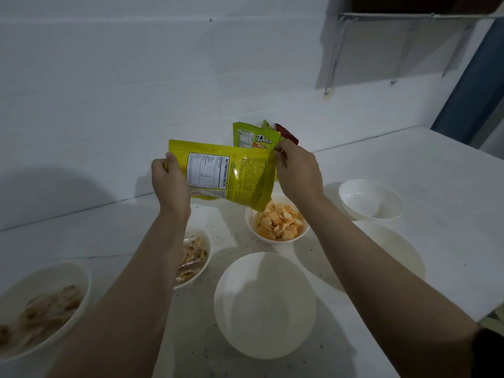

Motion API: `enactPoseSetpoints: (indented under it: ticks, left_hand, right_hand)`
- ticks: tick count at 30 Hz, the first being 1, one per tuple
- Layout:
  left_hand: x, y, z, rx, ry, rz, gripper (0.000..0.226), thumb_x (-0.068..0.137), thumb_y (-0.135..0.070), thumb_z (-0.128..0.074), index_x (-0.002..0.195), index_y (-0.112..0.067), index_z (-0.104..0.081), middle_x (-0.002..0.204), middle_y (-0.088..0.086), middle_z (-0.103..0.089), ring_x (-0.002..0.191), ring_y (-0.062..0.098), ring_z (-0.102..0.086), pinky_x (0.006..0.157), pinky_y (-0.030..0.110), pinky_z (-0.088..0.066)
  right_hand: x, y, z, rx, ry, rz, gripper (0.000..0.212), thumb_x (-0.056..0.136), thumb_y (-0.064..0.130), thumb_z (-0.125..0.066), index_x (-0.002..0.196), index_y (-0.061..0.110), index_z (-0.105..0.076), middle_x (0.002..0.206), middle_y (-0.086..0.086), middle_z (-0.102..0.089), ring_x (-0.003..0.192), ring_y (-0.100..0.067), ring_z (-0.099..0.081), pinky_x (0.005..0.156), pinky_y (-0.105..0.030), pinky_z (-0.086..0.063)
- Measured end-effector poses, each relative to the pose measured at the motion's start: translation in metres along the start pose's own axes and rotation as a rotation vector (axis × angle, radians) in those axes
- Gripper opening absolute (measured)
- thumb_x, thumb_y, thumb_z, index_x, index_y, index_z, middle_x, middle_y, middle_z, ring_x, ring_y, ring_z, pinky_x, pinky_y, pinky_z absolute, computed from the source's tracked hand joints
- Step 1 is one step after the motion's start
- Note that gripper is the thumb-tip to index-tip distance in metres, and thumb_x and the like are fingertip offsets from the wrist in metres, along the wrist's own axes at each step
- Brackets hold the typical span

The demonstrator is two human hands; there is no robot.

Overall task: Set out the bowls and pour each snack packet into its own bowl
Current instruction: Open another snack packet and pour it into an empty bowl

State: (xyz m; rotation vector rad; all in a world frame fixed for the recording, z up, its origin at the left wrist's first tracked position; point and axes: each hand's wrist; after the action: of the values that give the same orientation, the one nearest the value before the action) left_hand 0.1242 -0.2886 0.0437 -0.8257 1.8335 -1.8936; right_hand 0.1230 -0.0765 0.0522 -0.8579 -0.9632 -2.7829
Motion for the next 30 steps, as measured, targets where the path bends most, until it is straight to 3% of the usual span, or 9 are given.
enactPoseSetpoints:
  ticks: [5,11,15,21,30]
  left_hand:
    - [-0.003,0.014,0.003,0.042,0.005,0.035,0.032,0.104,-0.034,-0.039,0.075,-0.022,-0.037,0.075,-0.008,-0.045,0.064,0.002,-0.045,0.054,0.016,-0.039]
    - [-0.01,0.008,0.001,0.078,0.016,-0.021,0.028,0.105,-0.029,-0.037,0.081,-0.015,-0.041,0.075,-0.008,-0.044,0.062,0.002,-0.044,0.047,0.004,-0.037]
    - [-0.008,0.005,-0.002,0.073,0.025,-0.042,0.027,0.105,-0.03,-0.037,0.094,-0.007,-0.042,0.074,-0.007,-0.043,0.062,0.003,-0.043,0.047,0.004,-0.036]
    - [-0.011,0.001,-0.001,0.045,0.012,-0.012,0.033,0.105,-0.031,-0.037,0.074,-0.02,-0.035,0.074,-0.007,-0.043,0.062,0.003,-0.043,0.045,0.004,-0.035]
    - [-0.021,-0.009,-0.005,-0.022,-0.042,0.034,0.033,0.105,-0.031,-0.037,0.073,-0.02,-0.035,0.074,-0.007,-0.041,0.063,0.003,-0.041,0.048,0.005,-0.035]
  right_hand:
    - [-0.005,-0.007,-0.005,0.001,0.076,-0.017,0.018,0.099,0.021,-0.047,0.1,0.021,-0.065,0.088,0.003,-0.065,0.08,-0.021,-0.059,0.062,-0.033,-0.047]
    - [-0.008,-0.014,-0.005,-0.014,0.098,-0.063,0.017,0.097,0.019,-0.049,0.095,0.02,-0.065,0.079,0.005,-0.059,0.078,-0.022,-0.058,0.06,-0.029,-0.039]
    - [-0.007,-0.013,-0.003,0.01,0.067,-0.081,0.017,0.097,0.018,-0.048,0.094,0.019,-0.065,0.083,0.003,-0.061,0.079,-0.023,-0.058,0.063,-0.033,-0.046]
    - [-0.005,-0.007,0.001,0.047,0.035,-0.072,0.02,0.099,0.019,-0.047,0.099,0.019,-0.066,0.091,-0.001,-0.067,0.081,-0.022,-0.059,0.066,-0.036,-0.05]
    - [0.005,-0.005,0.015,0.102,0.014,-0.034,0.019,0.098,0.02,-0.048,0.105,0.019,-0.066,0.093,-0.003,-0.069,0.083,-0.025,-0.062,0.071,-0.041,-0.053]
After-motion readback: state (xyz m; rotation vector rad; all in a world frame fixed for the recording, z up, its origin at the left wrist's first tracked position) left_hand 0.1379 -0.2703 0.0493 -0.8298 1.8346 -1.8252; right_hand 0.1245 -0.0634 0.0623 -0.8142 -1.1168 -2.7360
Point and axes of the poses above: each hand's wrist, its own x-axis towards the middle knuckle, its own z-axis out of the back of the hand, y = z × x
